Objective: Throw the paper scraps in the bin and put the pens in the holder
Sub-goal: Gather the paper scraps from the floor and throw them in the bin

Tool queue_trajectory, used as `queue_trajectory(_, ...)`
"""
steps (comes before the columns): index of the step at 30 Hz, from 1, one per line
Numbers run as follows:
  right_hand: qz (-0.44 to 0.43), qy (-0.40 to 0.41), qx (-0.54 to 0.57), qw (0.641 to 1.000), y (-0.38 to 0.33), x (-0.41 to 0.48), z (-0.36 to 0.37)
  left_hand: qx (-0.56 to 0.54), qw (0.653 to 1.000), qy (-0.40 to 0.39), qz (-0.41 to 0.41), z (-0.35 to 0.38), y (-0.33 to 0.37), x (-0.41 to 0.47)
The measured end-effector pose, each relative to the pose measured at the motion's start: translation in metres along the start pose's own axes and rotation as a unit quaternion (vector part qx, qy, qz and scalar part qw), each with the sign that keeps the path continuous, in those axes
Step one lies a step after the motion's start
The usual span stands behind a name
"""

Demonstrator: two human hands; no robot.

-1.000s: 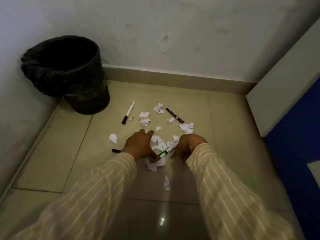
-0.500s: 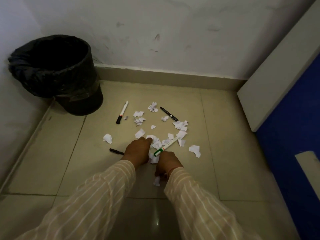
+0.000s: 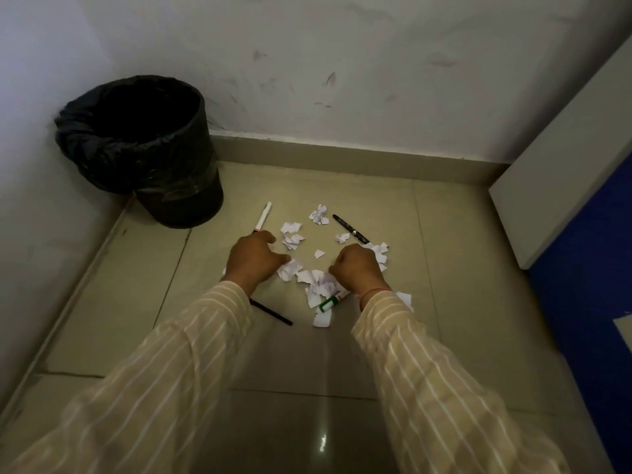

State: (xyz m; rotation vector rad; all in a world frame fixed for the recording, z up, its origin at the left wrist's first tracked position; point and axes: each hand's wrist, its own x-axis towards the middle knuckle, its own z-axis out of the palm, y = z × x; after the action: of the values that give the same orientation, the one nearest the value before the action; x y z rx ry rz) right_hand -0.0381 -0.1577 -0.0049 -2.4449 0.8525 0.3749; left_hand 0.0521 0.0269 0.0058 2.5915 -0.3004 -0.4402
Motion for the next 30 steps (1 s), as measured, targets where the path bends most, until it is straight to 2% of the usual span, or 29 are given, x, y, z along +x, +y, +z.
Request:
queue_trajectory(3,-0.028,-0.017,-0.061,0.998,-0.008,-0.001,0.002,0.051,0.998,0.004,-0.049,-0.016,-0.026,0.011)
queue_trajectory(6,-0.060,-0.084,-0.086,0.991,-0.017,-0.005,0.017,0.090,0.988,-0.059,-0.111,-0.018,-0.047,0.016)
queue_trajectory(8,-0.078,-0.110,-0.114,0.984,-0.022,-0.007,0.030,0.087,0.984,-0.098,-0.123,-0.012,-0.047,0.015)
queue_trajectory(10,-0.091,-0.097,-0.118,0.984,-0.026,-0.005,0.043,0.050,0.987,-0.107,-0.106,-0.005,-0.040,0.016)
queue_trajectory(13,-0.104,-0.052,-0.038,0.993,-0.032,-0.002,0.052,-0.058,0.990,-0.109,-0.071,0.009,-0.024,0.019)
queue_trajectory(17,-0.091,-0.066,0.028,0.993,-0.034,0.012,0.041,-0.156,0.983,-0.083,-0.039,0.010,-0.018,0.023)
queue_trajectory(20,-0.063,-0.096,-0.036,0.993,-0.031,0.016,0.024,-0.087,0.994,-0.062,-0.029,-0.004,-0.026,0.031)
queue_trajectory(23,-0.066,-0.143,-0.108,0.982,-0.036,0.010,0.030,-0.006,0.989,-0.147,-0.022,-0.004,-0.029,0.032)
queue_trajectory(26,-0.099,-0.115,-0.128,0.980,-0.048,0.007,0.056,0.080,0.977,-0.195,0.023,0.018,-0.019,0.026)
queue_trajectory(28,-0.097,-0.086,-0.070,0.989,-0.053,0.008,0.069,0.026,0.986,-0.158,0.034,0.032,-0.010,0.022)
queue_trajectory(30,-0.084,-0.057,0.014,0.995,-0.053,0.011,0.074,-0.056,0.991,-0.124,0.001,0.039,-0.004,0.017)
